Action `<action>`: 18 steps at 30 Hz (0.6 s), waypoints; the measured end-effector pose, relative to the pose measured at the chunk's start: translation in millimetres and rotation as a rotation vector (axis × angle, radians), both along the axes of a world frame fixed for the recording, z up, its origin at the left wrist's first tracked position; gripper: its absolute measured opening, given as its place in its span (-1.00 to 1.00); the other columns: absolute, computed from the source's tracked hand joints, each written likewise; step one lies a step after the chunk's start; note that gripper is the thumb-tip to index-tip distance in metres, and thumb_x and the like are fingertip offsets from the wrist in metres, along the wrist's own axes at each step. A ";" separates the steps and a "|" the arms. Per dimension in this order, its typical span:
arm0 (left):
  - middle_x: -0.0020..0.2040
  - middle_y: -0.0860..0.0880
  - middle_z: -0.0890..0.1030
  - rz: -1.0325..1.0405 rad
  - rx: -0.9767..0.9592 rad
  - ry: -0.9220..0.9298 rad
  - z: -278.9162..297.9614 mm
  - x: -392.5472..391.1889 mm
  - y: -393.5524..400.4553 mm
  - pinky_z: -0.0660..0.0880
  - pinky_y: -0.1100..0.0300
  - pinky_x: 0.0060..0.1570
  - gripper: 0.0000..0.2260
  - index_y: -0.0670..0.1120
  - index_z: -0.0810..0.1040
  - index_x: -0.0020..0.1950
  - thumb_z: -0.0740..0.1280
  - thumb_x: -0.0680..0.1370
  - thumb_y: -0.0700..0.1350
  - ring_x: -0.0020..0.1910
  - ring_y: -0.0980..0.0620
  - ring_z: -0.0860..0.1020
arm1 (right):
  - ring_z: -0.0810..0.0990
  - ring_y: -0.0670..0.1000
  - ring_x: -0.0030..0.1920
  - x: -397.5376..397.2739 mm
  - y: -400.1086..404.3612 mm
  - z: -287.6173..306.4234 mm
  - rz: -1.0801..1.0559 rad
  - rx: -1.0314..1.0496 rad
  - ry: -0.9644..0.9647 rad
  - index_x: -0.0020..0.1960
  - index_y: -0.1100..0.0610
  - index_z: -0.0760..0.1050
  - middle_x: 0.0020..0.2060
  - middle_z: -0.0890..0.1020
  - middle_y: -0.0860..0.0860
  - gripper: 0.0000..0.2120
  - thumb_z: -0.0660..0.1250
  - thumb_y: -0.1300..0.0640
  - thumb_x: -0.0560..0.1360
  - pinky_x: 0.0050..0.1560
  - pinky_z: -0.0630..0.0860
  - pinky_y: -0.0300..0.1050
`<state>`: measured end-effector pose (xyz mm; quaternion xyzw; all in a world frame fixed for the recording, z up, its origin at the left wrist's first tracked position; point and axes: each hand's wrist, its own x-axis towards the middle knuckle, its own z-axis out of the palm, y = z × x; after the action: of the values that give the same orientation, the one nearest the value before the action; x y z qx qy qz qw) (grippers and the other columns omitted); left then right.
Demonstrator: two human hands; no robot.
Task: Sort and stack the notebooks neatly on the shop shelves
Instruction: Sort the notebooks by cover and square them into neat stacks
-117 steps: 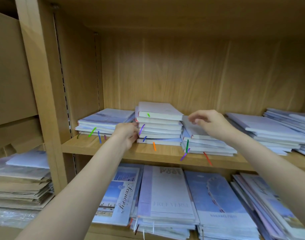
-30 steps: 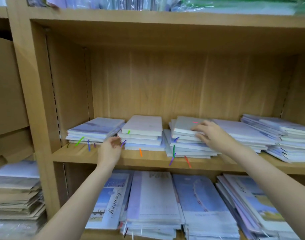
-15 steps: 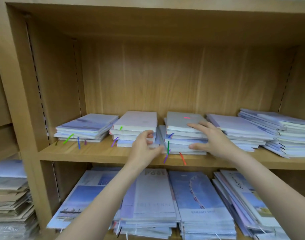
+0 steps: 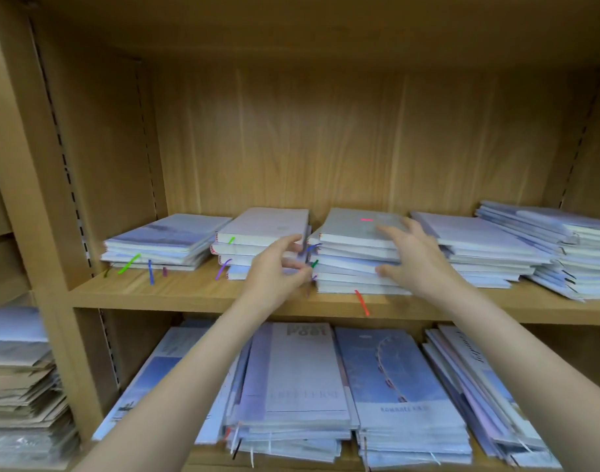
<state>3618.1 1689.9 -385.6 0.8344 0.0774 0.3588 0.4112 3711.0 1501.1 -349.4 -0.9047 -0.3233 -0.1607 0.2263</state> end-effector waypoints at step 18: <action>0.03 -0.20 0.56 0.251 -0.304 0.194 -7.8 -41.4 115.5 0.39 -0.03 0.28 -0.68 -0.25 0.48 0.20 0.12 0.51 -0.44 0.14 -0.15 0.51 | 0.27 -0.02 0.35 -66.6 129.4 -53.6 0.338 -0.104 -0.252 0.41 0.09 0.29 0.37 0.36 -0.06 -0.64 0.01 0.12 0.64 0.28 0.20 -0.21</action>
<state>3576.7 1805.4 -393.4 0.7774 0.2728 0.3094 0.4749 3644.5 1630.5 -403.1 -0.8208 -0.5039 -0.2156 0.1609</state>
